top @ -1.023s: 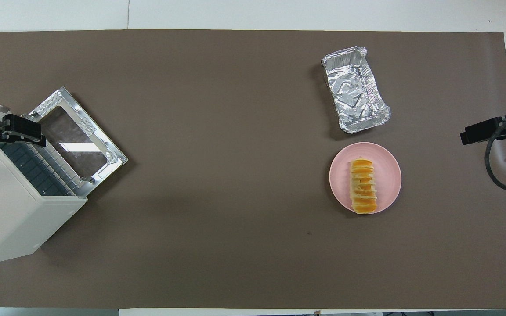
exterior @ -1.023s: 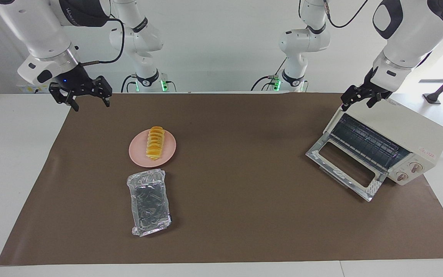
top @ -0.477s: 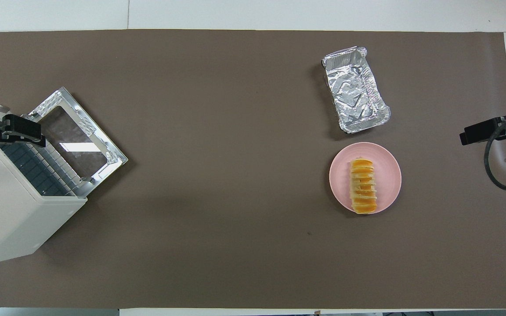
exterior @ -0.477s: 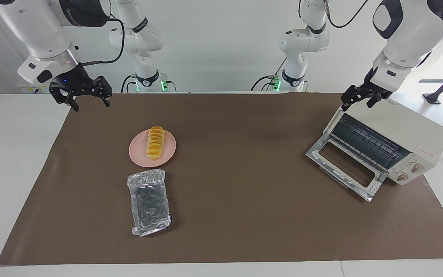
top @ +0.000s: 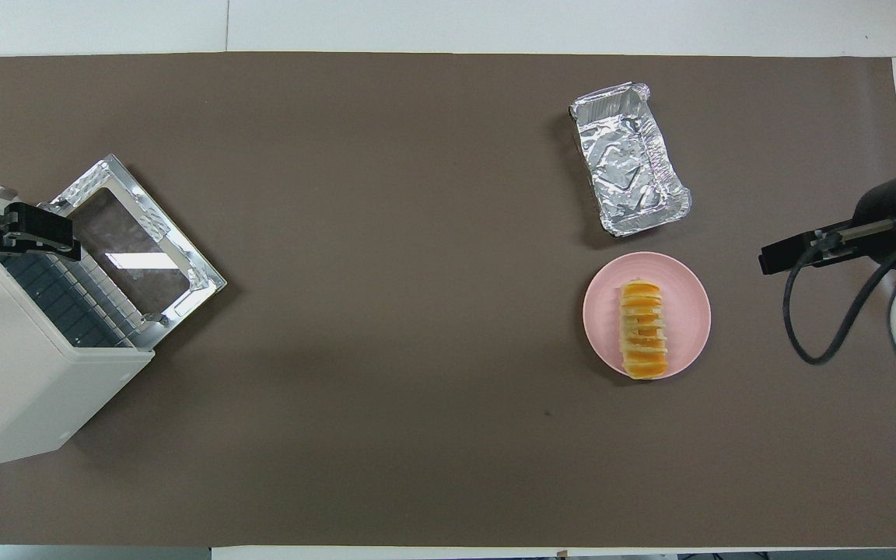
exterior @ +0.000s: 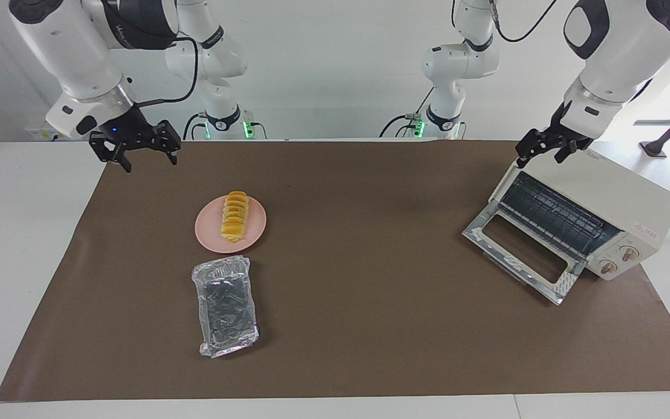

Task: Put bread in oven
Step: 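Reach the right gripper down to the orange bread on the pink plate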

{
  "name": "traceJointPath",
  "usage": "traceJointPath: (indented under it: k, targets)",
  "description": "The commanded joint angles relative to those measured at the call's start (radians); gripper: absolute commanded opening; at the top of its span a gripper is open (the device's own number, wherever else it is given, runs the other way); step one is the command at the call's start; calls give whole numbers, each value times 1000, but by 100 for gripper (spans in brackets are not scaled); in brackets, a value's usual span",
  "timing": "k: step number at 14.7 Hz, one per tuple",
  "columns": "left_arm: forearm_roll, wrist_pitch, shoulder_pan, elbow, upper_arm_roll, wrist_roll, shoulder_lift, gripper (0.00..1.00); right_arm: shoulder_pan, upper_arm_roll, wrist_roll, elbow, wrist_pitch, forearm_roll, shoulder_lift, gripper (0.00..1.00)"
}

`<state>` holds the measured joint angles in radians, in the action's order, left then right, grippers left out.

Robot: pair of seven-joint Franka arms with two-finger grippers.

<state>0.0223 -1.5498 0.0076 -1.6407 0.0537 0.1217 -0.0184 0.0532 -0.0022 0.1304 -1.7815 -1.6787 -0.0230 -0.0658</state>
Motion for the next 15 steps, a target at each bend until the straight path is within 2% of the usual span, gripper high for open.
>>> traceJointPath:
  k: [1, 4, 11, 13, 15]
  targets:
    - [15, 8, 0, 9, -6, -4, -3, 100, 68, 1, -107, -237, -140, 8, -126, 100]
    - [15, 8, 0, 9, -6, -4, -3, 100, 100, 1, -163, -353, -246, 8, -135, 100]
    - [15, 8, 0, 9, -6, -4, -3, 100, 132, 2, -216, -633, -632, 5, -77, 100]
    - [15, 8, 0, 9, -6, -4, -3, 100, 152, 2, -230, -677, -740, 5, -45, 100]
    - [15, 8, 0, 9, -6, -4, -3, 100, 155, 2, -233, -677, -780, 5, -8, 100]
